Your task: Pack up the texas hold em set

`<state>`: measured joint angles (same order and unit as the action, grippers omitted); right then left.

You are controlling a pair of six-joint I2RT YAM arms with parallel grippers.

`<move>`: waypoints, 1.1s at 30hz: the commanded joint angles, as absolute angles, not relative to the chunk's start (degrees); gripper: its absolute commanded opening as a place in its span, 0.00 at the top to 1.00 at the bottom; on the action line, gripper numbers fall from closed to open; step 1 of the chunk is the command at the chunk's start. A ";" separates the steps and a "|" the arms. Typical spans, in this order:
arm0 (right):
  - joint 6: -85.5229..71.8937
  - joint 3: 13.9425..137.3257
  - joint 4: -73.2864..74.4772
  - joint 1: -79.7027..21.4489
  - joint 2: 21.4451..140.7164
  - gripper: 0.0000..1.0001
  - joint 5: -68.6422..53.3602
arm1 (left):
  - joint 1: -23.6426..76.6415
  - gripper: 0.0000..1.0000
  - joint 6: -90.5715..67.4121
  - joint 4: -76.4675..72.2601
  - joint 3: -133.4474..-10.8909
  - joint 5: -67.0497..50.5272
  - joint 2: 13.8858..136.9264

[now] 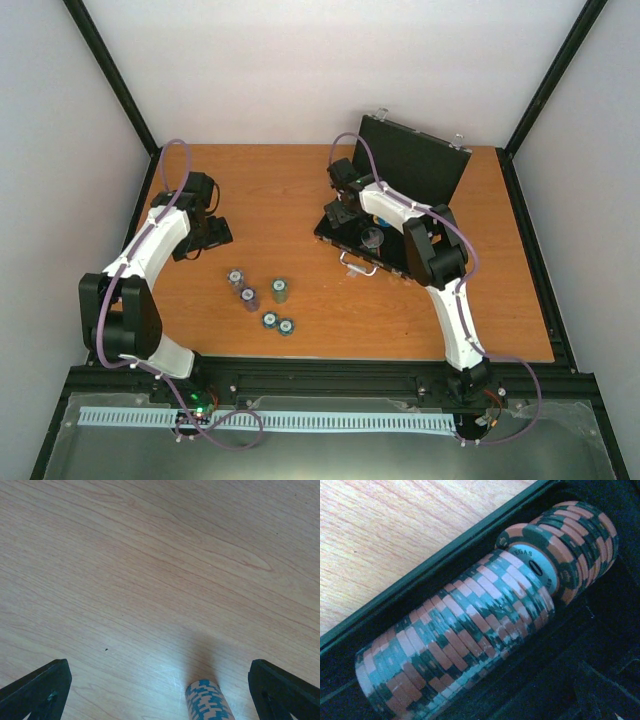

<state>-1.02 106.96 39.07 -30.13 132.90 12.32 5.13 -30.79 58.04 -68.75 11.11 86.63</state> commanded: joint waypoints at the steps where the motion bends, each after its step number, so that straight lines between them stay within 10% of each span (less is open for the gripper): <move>1: 0.54 101.88 36.54 -29.00 128.07 0.00 5.78 | 4.93 0.00 -29.71 57.94 -71.01 12.31 86.92; 33: -4.28 84.19 46.28 -44.71 95.39 0.03 -10.22 | 4.97 0.00 -26.74 56.78 -69.89 7.93 83.11</move>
<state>-3.31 84.93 46.52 -39.40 96.60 -7.22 5.13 -28.03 57.76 -70.28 9.28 85.54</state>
